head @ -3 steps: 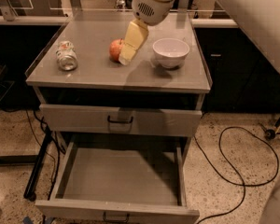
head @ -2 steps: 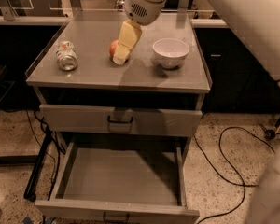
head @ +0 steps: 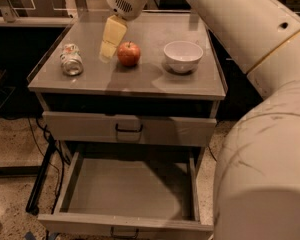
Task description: Place 7up can into middle drawer
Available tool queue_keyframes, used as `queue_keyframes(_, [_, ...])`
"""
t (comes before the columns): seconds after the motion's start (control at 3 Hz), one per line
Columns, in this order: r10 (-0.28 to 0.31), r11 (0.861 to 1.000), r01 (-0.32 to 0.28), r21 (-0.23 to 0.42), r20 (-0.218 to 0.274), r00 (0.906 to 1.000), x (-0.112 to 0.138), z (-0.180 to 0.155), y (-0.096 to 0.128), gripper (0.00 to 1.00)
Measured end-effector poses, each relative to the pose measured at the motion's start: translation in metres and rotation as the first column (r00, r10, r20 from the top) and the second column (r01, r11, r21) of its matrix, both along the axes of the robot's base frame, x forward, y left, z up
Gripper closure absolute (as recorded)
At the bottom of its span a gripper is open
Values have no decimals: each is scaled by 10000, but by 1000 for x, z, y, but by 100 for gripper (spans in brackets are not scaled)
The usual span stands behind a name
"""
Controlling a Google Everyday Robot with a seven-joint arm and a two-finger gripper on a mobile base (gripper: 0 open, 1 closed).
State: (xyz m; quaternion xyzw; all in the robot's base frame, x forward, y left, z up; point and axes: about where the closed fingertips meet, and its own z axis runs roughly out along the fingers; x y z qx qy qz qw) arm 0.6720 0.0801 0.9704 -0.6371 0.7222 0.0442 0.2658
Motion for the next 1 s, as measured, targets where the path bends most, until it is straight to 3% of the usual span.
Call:
queue_keyframes(0.33, [102,9999,-102,-59,50,9999,3,-1,3,0])
queue_keyframes(1.0, [1417,9876,-1392,-726,295,9895,33,-13,47,0])
